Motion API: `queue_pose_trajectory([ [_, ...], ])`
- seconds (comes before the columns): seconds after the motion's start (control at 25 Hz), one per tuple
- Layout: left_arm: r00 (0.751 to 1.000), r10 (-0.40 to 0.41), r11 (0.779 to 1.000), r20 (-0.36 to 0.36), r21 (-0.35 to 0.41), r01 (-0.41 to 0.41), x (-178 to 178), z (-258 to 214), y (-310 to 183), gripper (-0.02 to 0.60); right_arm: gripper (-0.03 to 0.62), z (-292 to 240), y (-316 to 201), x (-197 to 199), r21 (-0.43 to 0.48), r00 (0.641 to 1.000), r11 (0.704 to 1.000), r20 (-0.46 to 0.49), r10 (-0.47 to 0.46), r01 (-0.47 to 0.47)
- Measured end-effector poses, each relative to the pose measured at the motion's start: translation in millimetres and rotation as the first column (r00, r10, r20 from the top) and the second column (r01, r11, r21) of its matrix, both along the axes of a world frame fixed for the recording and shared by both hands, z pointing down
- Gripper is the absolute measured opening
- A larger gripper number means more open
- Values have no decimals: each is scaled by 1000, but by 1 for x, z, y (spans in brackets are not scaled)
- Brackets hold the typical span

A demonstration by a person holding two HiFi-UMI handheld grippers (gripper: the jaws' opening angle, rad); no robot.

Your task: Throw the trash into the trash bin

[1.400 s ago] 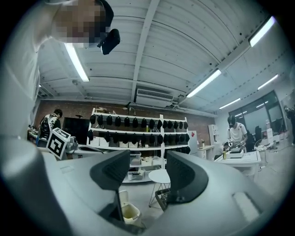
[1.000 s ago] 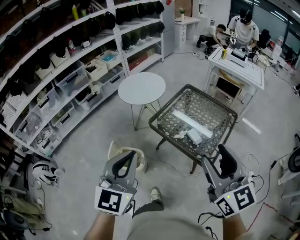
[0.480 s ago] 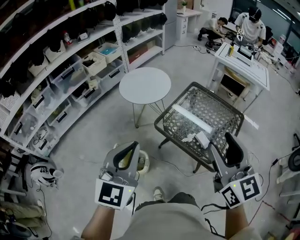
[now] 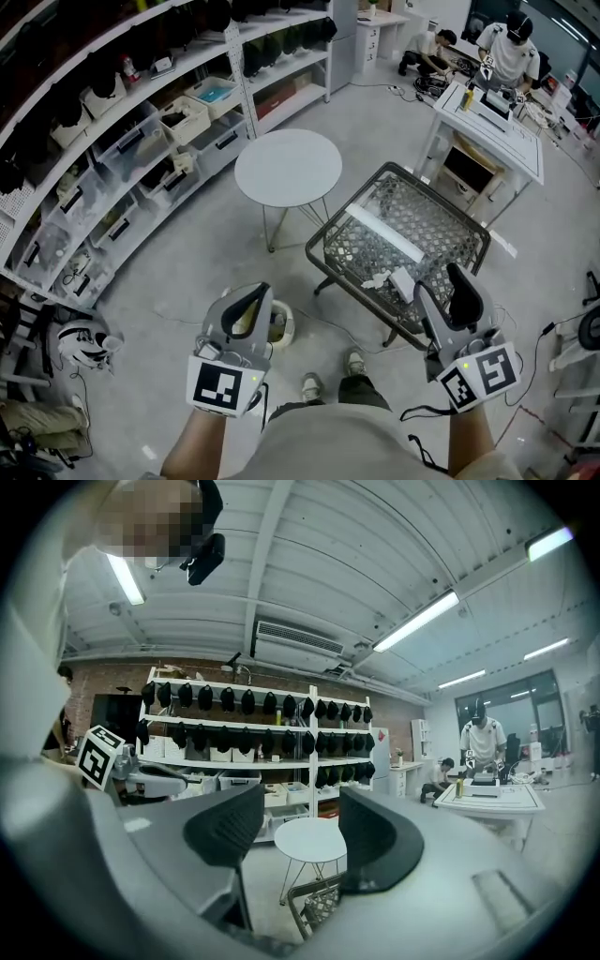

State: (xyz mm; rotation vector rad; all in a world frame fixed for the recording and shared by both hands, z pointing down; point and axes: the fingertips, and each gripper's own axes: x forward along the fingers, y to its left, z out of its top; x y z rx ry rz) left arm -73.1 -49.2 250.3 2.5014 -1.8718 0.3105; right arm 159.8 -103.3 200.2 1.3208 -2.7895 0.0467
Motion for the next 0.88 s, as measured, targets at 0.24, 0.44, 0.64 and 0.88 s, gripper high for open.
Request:
queue_pose_trajectory([
  [0.24, 999, -40, 999, 7, -35, 40, 8, 11, -32, 2, 256, 21, -45, 10, -50, 999, 998, -13, -40, 40],
  [0.44, 997, -72, 996, 8, -60, 73, 21, 31, -66, 2, 261, 58, -87, 18, -121, 997, 990, -28, -74, 70],
  [0.64, 996, -50, 994, 77, -94, 57, 40, 61, -103, 3, 261, 116, -129, 24, -221, 992, 970, -57, -115, 100],
  [0.88, 996, -75, 974, 38, -211, 81, 54, 116, -137, 2, 262, 202, -169, 27, -352, 981, 928, -101, -168, 123],
])
